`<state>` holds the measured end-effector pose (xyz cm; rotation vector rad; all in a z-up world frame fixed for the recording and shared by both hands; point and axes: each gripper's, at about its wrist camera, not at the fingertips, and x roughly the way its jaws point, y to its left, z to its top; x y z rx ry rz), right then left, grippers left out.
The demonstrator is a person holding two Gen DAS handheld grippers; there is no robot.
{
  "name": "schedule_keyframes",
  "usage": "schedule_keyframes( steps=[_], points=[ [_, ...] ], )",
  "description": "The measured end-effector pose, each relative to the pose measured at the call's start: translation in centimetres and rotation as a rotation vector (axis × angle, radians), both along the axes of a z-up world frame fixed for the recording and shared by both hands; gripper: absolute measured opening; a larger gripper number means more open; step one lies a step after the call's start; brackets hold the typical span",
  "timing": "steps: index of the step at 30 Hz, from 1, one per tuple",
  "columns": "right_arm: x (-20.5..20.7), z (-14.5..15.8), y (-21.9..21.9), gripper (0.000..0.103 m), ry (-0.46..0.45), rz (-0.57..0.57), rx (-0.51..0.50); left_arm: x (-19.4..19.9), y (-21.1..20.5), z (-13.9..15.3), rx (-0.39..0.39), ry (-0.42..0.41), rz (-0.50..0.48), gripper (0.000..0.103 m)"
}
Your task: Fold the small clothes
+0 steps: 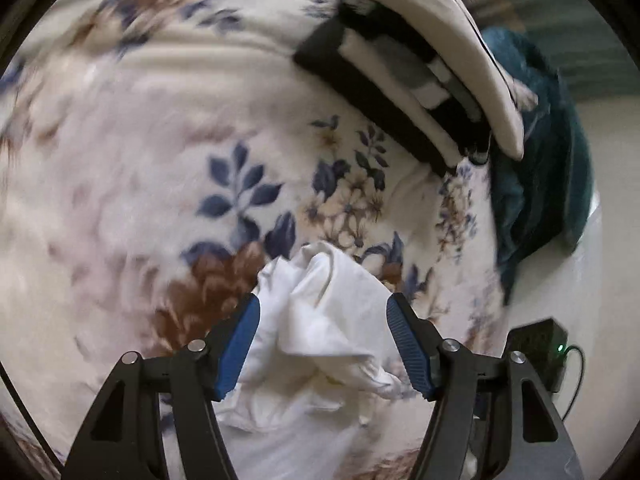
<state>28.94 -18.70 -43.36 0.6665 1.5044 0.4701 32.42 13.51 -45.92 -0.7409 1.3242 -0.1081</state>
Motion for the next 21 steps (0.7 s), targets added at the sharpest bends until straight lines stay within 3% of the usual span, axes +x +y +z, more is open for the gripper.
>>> schedule_keyframes(
  steps=[3, 5, 8, 10, 12, 17, 19, 21],
  points=[
    [-0.4, -0.9, 2.9, 0.053, 0.030, 0.090, -0.040, -2.2, -0.8, -0.1, 0.034, 0.014, -0.031, 0.064],
    [-2.8, -1.9, 4.7, 0.053, 0.071, 0.222, -0.107, -4.9, -0.8, -1.5, 0.056, 0.084, -0.043, 0.064],
    [-6.9, -4.0, 6.1, 0.053, 0.174, 0.428, -0.193, -8.4, 0.0, -3.9, 0.020, 0.194, -0.025, 0.064],
    [-9.1, -4.7, 5.5, 0.053, 0.212, 0.482, -0.215, -9.9, 1.0, -4.9, -0.018, 0.238, 0.013, 0.064],
    [-9.8, -4.3, 3.4, 0.053, 0.223, 0.416, -0.171, -9.9, 1.6, -4.9, -0.049, 0.238, 0.053, 0.064],
    [-8.5, -2.6, -1.9, 0.053, 0.221, 0.079, -0.009, -6.6, 2.0, -3.5, -0.105, 0.141, 0.082, 0.064],
    [-8.0, -2.7, -3.4, 0.053, 0.241, -0.063, 0.048, -4.7, 1.3, -3.4, -0.076, 0.125, 0.060, 0.064],
    [-7.7, -3.3, -4.1, 0.053, 0.263, -0.140, 0.022, -3.6, 0.5, -3.7, 0.000, 0.110, 0.024, 0.061]
  ],
)
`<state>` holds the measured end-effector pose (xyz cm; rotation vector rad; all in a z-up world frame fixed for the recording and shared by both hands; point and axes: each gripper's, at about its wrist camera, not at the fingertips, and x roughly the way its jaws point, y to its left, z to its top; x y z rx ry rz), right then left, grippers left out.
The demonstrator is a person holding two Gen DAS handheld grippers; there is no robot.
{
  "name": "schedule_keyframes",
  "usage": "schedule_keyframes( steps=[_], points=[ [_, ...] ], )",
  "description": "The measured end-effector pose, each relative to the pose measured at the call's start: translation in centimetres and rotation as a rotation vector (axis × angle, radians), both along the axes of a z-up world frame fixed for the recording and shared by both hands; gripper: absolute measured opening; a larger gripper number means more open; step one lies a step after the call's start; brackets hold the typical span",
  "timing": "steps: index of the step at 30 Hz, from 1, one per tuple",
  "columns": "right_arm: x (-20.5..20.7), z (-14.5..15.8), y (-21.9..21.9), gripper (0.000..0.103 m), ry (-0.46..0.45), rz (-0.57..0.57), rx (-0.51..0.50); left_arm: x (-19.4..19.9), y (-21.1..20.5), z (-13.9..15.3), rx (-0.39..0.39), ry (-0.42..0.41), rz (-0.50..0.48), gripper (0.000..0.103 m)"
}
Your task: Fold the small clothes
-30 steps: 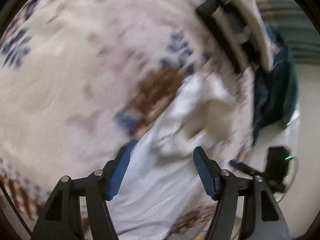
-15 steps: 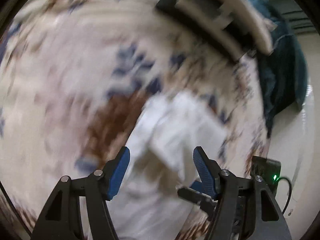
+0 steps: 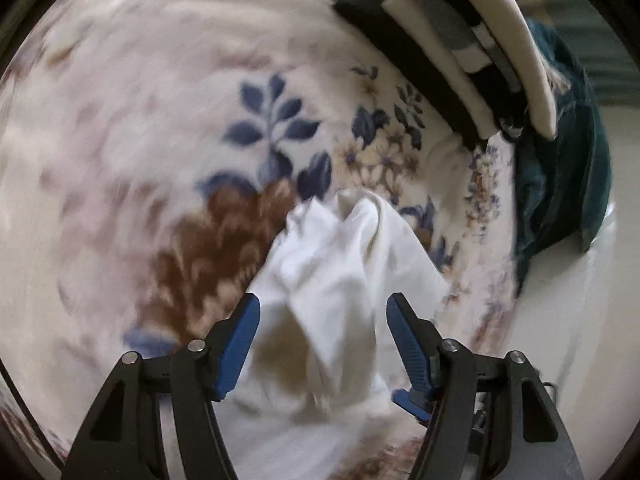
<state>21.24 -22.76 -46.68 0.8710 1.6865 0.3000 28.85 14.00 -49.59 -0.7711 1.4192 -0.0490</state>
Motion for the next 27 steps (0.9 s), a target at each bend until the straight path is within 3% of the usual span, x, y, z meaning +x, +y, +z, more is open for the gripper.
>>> schedule_keyframes(
  steps=[1, 2, 6, 9, 10, 13, 14, 20, 24, 25, 26, 27],
  points=[
    [0.1, -0.5, 0.0, 0.053, 0.018, -0.007, -0.035, 0.1, -0.1, 0.0, 0.042, -0.013, -0.009, 0.043],
    [0.1, -1.1, -0.1, 0.053, 0.031, -0.019, -0.057, -0.2, -0.3, 0.0, 0.044, -0.029, -0.020, 0.004],
    [-0.1, -3.4, 1.3, 0.053, 0.081, 0.026, -0.082, -3.8, -0.2, -0.4, 0.116, -0.007, -0.065, 0.005],
    [-0.4, -4.0, 2.6, 0.039, 0.060, 0.112, -0.111, -6.6, 1.3, -1.8, 0.058, 0.067, -0.015, 0.009],
    [-0.5, -3.9, 2.7, 0.039, 0.055, 0.129, -0.108, -7.0, 1.7, -2.1, 0.028, 0.076, 0.007, 0.015],
    [-0.5, -3.2, 2.4, 0.039, 0.040, 0.138, -0.085, -7.5, 2.9, -1.9, -0.044, 0.058, 0.084, 0.053],
    [-0.3, -2.9, 2.1, 0.039, 0.029, 0.128, -0.070, -7.4, 3.3, -1.5, -0.052, 0.036, 0.099, 0.057],
    [2.0, 0.3, -0.8, 0.042, -0.133, 0.032, -0.065, -3.2, 3.1, 1.0, -0.009, -0.077, 0.039, 0.057],
    [6.1, -0.3, -0.8, 0.044, -0.144, -0.015, 0.008, 0.1, 2.0, 0.6, 0.015, -0.093, -0.018, 0.057],
    [7.7, -0.9, -0.2, 0.038, -0.162, 0.000, -0.017, 0.5, 1.7, 0.3, 0.017, -0.094, -0.030, 0.057],
    [8.4, -0.7, 0.2, 0.013, -0.183, 0.015, -0.055, 0.7, 1.3, -0.1, 0.023, -0.084, -0.044, 0.057],
    [9.6, -0.3, 0.6, 0.012, -0.203, 0.036, -0.103, 0.8, 1.0, -0.4, 0.022, -0.063, -0.061, 0.057]
  ],
)
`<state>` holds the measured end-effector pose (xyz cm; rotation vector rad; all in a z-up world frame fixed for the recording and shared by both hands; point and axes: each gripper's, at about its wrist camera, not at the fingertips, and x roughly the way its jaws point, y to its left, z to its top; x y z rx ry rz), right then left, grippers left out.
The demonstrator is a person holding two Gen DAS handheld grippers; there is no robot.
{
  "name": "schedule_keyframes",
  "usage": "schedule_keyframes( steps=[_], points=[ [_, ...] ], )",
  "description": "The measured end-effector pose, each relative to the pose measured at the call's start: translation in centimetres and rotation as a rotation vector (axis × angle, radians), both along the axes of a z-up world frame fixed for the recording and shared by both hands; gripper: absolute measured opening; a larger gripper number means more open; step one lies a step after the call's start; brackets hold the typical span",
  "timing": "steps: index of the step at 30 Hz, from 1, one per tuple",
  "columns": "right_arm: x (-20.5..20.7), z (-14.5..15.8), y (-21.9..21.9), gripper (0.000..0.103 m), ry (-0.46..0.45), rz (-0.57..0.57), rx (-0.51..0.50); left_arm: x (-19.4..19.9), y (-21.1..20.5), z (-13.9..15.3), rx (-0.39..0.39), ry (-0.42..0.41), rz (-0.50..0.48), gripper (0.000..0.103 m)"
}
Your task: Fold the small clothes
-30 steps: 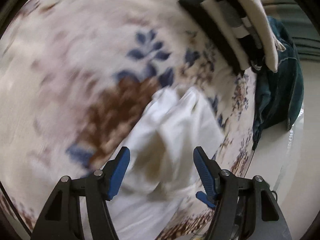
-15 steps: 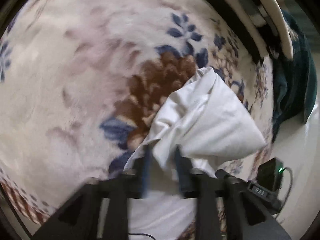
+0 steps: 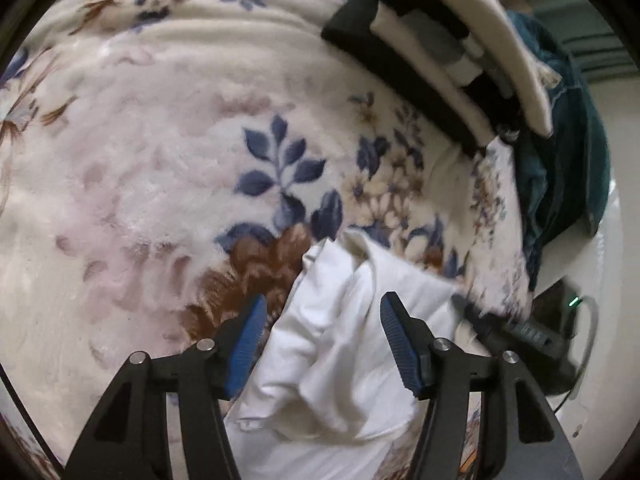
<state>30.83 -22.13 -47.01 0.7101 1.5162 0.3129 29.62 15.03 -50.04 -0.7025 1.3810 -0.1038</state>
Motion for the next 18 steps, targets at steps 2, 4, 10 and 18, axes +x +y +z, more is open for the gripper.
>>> schedule_keyframes(
  steps=[2, 4, 10, 18],
  points=[
    [1.8, 0.6, 0.8, 0.012, -0.045, 0.018, -0.059, -1.0, -0.3, -0.2, 0.001, 0.016, -0.038, 0.057],
    [2.1, 0.8, 0.9, 0.013, -0.018, 0.011, -0.046, -2.7, -0.7, -0.5, 0.022, 0.044, -0.066, 0.057],
    [-4.0, 0.2, -2.0, 0.053, 0.093, -0.058, 0.072, -8.5, -0.6, -0.8, 0.014, 0.088, 0.020, 0.057],
    [-9.7, -2.5, -0.5, 0.053, 0.210, -0.005, 0.012, -9.1, -3.6, -3.8, 0.244, 0.164, -0.074, 0.057]
  ],
)
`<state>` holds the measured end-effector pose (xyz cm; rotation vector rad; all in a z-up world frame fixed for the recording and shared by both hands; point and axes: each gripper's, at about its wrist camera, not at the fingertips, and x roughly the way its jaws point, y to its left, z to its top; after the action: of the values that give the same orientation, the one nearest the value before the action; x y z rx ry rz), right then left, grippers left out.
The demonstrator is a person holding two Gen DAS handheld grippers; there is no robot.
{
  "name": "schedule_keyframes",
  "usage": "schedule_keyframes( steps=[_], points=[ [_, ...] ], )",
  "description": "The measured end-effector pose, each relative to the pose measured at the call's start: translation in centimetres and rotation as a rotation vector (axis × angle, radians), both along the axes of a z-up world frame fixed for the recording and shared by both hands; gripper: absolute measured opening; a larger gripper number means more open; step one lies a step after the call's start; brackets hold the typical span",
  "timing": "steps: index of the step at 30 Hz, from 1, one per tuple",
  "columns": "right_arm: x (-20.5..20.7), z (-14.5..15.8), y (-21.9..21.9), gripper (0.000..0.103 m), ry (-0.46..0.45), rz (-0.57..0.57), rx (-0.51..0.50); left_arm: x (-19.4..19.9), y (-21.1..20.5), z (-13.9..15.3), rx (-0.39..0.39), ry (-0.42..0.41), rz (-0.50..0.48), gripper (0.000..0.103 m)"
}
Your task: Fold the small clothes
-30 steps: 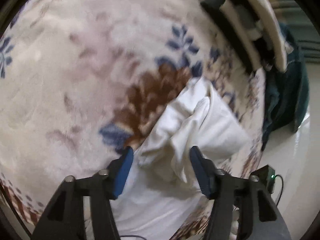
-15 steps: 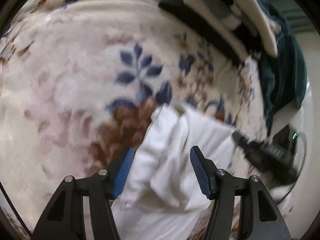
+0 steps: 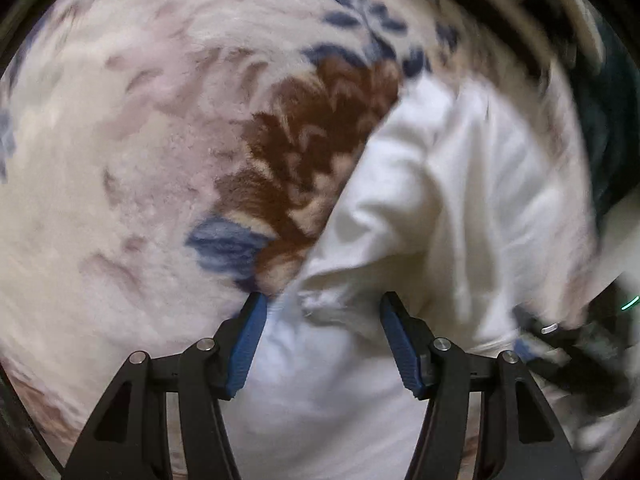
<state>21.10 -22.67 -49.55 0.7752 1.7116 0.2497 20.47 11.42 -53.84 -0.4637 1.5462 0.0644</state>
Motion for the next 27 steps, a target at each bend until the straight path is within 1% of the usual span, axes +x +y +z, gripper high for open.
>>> schedule_keyframes(
  steps=[2, 3, 4, 6, 7, 9, 10, 11, 13, 14, 15, 16, 17, 18, 20, 21, 23, 25, 26, 27],
  points=[
    [-0.7, -0.2, 1.0, 0.054, 0.003, 0.061, -0.046, -0.6, -1.0, 0.3, 0.057, 0.025, -0.065, 0.057],
    [-0.8, 0.0, 1.3, 0.053, -0.003, 0.085, -0.061, -1.1, -1.2, 0.5, 0.057, 0.038, -0.081, 0.057],
    [-1.0, 0.3, 1.8, 0.053, -0.012, 0.111, -0.076, -1.6, -1.1, 0.9, 0.022, 0.039, -0.070, 0.057],
    [-1.4, 0.7, 2.2, 0.053, -0.015, 0.123, -0.068, -2.1, -0.4, 1.8, -0.034, 0.030, -0.014, 0.057],
    [-1.5, 0.8, 2.3, 0.053, -0.012, 0.123, -0.059, -2.0, 0.5, 2.5, -0.098, 0.004, 0.045, 0.057],
    [-1.7, 0.9, 2.6, 0.053, -0.009, 0.118, -0.042, -1.2, 1.8, 3.5, -0.180, -0.049, 0.137, 0.057],
    [-1.9, 0.9, 2.7, 0.053, -0.009, 0.115, -0.040, -0.3, 2.6, 3.9, -0.238, -0.093, 0.190, 0.057],
    [-1.8, 0.8, 2.9, 0.053, -0.007, 0.111, -0.040, 0.5, 3.0, 4.0, -0.270, -0.114, 0.219, 0.057],
    [-1.5, 0.5, 3.0, 0.053, -0.003, 0.090, -0.031, 2.1, 3.6, 3.7, -0.303, -0.142, 0.258, 0.057],
    [-1.5, 0.5, 2.6, 0.052, -0.005, 0.078, -0.027, 2.9, 3.8, 3.7, -0.315, -0.164, 0.272, 0.056],
    [-1.5, 0.6, 2.2, 0.038, -0.016, 0.071, -0.025, 3.3, 3.8, 3.6, -0.305, -0.170, 0.269, 0.054],
    [-1.2, 0.6, 2.3, 0.030, -0.026, 0.071, -0.030, 4.0, 3.4, 3.8, -0.286, -0.186, 0.255, 0.021],
    [-1.1, 0.8, 2.4, 0.023, -0.035, 0.076, -0.037, 4.3, 2.9, 4.0, -0.271, -0.198, 0.240, 0.005],
    [-1.0, 1.0, 2.3, 0.019, -0.045, 0.073, -0.039, 4.5, 2.8, 4.2, -0.257, -0.206, 0.226, 0.005],
    [-0.8, 1.7, 1.9, 0.018, -0.066, 0.056, -0.047, 4.3, 2.7, 4.4, -0.247, -0.225, 0.215, 0.005],
    [-0.7, 1.8, 1.7, 0.018, -0.071, 0.052, -0.044, 3.9, 2.7, 4.5, -0.244, -0.222, 0.215, 0.005],
    [-0.5, 2.5, 1.2, 0.017, -0.088, 0.041, -0.045, 3.2, 3.1, 4.4, -0.260, -0.217, 0.238, 0.005],
    [-0.2, 3.2, 0.8, 0.017, -0.103, 0.040, -0.037, 2.4, 3.8, 4.8, -0.299, -0.228, 0.273, 0.005],
    [0.0, 3.5, 0.6, 0.017, -0.107, 0.040, -0.032, 2.6, 3.9, 5.1, -0.309, -0.234, 0.275, 0.005],
    [0.1, 3.8, 0.5, 0.017, -0.110, 0.044, -0.022, 2.8, 3.7, 5.2, -0.295, -0.228, 0.254, 0.005]
  ],
)
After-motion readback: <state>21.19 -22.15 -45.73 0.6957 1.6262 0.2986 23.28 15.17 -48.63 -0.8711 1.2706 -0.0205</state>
